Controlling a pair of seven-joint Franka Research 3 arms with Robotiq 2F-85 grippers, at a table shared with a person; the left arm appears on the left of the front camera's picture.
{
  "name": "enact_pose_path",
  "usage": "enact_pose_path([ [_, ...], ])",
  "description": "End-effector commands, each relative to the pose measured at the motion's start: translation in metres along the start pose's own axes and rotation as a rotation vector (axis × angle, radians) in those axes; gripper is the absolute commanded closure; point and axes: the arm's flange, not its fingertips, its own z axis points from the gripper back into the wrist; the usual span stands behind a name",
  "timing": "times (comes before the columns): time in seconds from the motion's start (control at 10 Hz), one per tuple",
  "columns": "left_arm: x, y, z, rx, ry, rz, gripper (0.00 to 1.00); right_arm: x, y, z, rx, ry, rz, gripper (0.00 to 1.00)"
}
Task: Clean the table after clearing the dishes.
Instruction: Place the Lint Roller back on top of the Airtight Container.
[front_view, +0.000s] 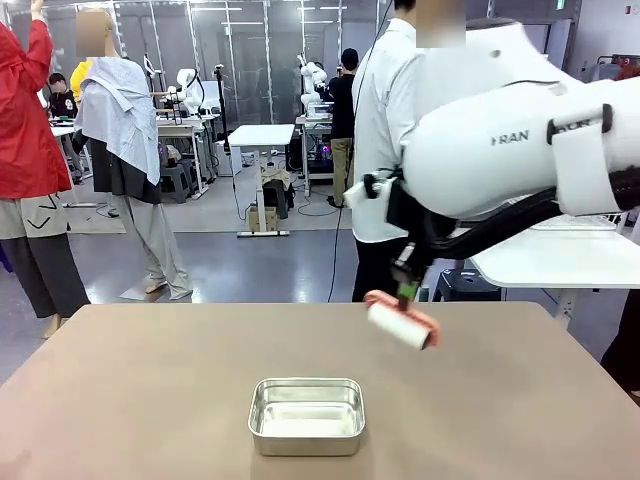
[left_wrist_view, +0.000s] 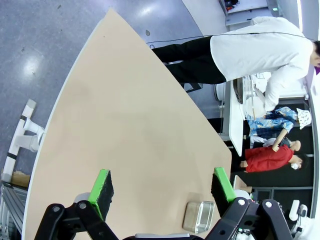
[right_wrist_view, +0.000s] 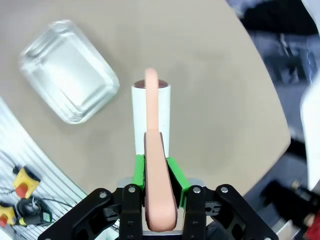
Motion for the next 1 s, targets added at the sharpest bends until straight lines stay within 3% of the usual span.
enact_pose_path([
  [0.0,0.001,-0.001,0.002,-0.009,-0.009,0.008,0.00,0.027,0.016,0.004,0.069,0.001,0.212,0.78],
  [0.3,0.001,-0.001,0.002,-0.009,-0.009,0.008,0.00,0.055,0.065,-0.012,0.133,0.049,0.385,0.78],
  [0.5,0.001,-0.001,0.002,-0.009,-0.009,0.008,0.00,0.055,0.087,-0.019,0.135,0.067,0.319,0.78],
  [0.9,0.001,-0.001,0.002,-0.009,-0.009,0.008,0.00,0.055,0.075,-0.019,0.131,0.035,0.355,0.78],
])
